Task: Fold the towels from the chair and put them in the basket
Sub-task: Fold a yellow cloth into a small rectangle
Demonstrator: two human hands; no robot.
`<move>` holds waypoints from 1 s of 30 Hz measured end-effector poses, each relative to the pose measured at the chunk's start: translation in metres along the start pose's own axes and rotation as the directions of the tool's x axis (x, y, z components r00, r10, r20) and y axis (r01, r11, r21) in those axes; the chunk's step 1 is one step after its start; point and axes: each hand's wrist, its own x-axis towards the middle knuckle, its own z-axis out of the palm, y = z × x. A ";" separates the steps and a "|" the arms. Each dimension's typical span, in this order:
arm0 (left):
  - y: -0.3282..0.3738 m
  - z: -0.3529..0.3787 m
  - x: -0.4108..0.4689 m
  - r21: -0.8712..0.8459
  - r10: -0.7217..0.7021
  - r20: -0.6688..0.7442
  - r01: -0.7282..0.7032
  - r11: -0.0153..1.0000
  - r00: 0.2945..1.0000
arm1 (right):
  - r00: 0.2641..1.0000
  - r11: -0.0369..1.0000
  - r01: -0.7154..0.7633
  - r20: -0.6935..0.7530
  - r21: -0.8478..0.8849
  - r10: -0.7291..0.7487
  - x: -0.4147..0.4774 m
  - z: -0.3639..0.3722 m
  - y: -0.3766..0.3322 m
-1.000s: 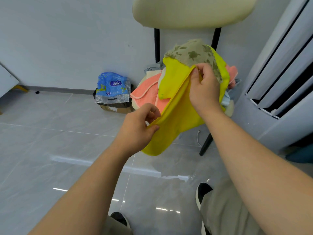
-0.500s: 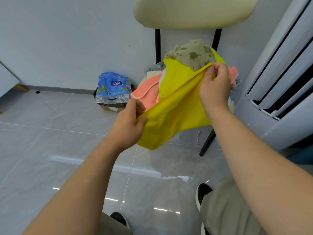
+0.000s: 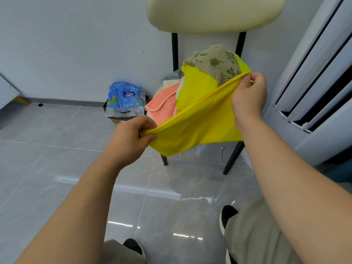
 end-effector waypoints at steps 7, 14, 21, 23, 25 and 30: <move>-0.003 -0.004 0.002 -0.197 -0.095 -0.155 0.063 0.978 0.983 | 0.997 0.997 -0.081 -0.016 0.004 0.081 0.012 0.001 0.010; 0.000 -0.003 0.002 -0.119 -0.108 -0.162 0.089 0.989 0.981 | 0.997 0.997 -0.071 -0.004 -0.026 0.071 0.013 0.001 0.011; 0.002 -0.003 0.001 -0.121 -0.122 -0.159 0.103 0.987 0.980 | 0.997 0.996 -0.079 0.024 -0.029 0.079 0.014 0.002 0.016; 0.001 -0.002 0.001 -0.093 -0.112 -0.171 0.097 0.991 0.979 | 0.996 0.997 -0.078 0.033 -0.027 0.079 0.014 0.002 0.016; 0.001 -0.001 0.001 -0.072 -0.108 -0.179 0.096 0.993 0.978 | 0.997 0.998 -0.065 0.035 -0.018 0.066 0.014 0.002 0.016; -0.001 -0.002 0.003 -0.052 -0.126 -0.220 0.118 0.992 0.967 | 0.998 0.997 -0.030 0.054 -0.078 0.034 0.010 -0.001 0.011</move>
